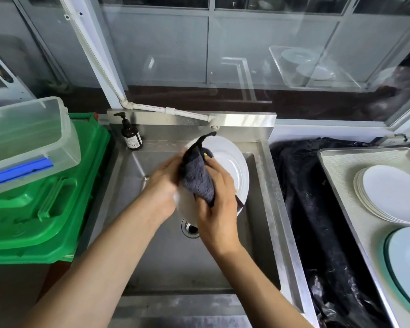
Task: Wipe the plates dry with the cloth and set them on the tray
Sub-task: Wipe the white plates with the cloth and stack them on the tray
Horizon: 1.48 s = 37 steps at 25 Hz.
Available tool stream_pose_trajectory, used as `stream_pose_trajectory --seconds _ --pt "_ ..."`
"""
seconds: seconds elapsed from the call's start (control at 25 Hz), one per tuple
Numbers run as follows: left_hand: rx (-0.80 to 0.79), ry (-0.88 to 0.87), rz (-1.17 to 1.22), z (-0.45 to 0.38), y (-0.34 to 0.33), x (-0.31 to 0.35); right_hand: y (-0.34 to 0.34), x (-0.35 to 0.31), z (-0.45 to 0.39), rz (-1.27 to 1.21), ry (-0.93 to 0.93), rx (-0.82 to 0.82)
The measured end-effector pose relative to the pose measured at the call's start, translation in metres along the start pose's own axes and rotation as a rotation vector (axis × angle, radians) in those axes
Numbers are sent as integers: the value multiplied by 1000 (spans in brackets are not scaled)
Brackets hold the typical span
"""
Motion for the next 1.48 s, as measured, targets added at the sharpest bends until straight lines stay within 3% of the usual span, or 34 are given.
stream_pose_trajectory --seconds 0.08,0.16,0.24,0.44,0.56,0.64,0.76,0.96,1.2,1.28,1.4,1.48 --pt "-28 31 11 -1 3 4 -5 2 20 13 84 -47" --pt "101 13 -66 -2 12 8 -6 9 45 89 201 -85" --pt "149 -32 12 -4 17 11 -1 21 65 129 228 -56" --pt "31 24 -39 0 19 14 28 44 52 -123 -212 297" --pt "21 19 -92 10 16 14 46 57 16 -157 -454 387" --pt "-5 40 -123 14 14 8 54 56 -8 -112 -432 326" --pt "59 12 -123 16 15 0 50 47 -24 -14 -240 159" --pt "170 -73 -47 5 15 11 32 50 20 6 -100 69" --pt "131 27 -57 -10 19 -22 50 71 59 -3 -201 -62" --pt "87 80 -89 -14 16 -42 73 88 66 51 -344 -59" --pt "173 101 -128 -13 15 -62 111 125 82 151 -600 -77" --pt "199 147 -116 -11 13 -77 136 147 88 261 -660 -104"
Point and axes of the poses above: each hand's wrist, its own z-axis away from the middle knuckle, its own y-axis out of the back of the hand, x = y × z, the point moved 4 cm from there along -z, towards the middle knuckle, and after that the axes turned 4 degrees about -x, right-handed, at the moved point
